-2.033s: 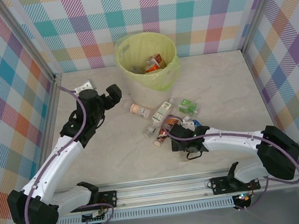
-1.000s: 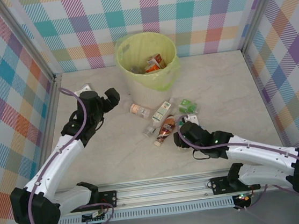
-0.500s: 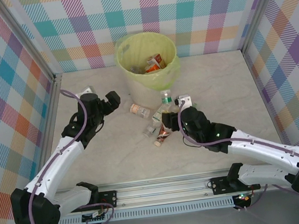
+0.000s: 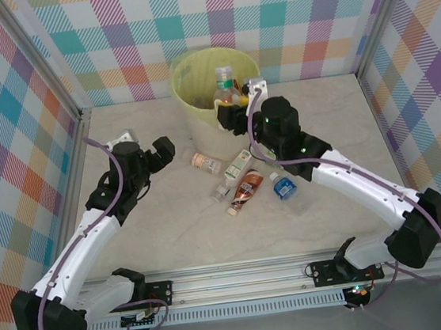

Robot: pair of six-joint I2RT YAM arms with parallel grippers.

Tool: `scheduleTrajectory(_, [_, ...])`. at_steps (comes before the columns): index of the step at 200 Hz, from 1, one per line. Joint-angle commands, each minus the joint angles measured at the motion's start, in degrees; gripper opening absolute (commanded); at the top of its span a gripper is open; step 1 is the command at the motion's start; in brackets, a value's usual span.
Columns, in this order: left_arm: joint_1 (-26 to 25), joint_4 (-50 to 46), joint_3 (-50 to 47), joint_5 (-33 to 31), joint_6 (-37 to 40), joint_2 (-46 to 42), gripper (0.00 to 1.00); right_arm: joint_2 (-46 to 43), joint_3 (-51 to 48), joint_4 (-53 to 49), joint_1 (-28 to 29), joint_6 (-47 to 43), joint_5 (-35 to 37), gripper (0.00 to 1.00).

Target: Put the plastic bottles in the bin

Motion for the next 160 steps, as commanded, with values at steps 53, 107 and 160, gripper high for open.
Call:
scheduleTrajectory(53, [1.1, -2.3, -4.2, -3.6, 0.5, -7.7, 1.0, 14.9, 20.7, -8.9, -8.7, -3.6, -9.8, 0.46])
scheduleTrajectory(107, [1.3, -3.2, -5.5, -3.6, 0.0, -10.3, 1.0, 25.5, 35.7, -21.8, -10.6, -8.5, -0.5, 0.49])
scheduleTrajectory(160, [1.5, -4.1, -6.2, -2.7, -3.3, -9.6, 1.0, 31.3, 42.0, -29.7, -10.6, -9.3, 7.5, 0.56])
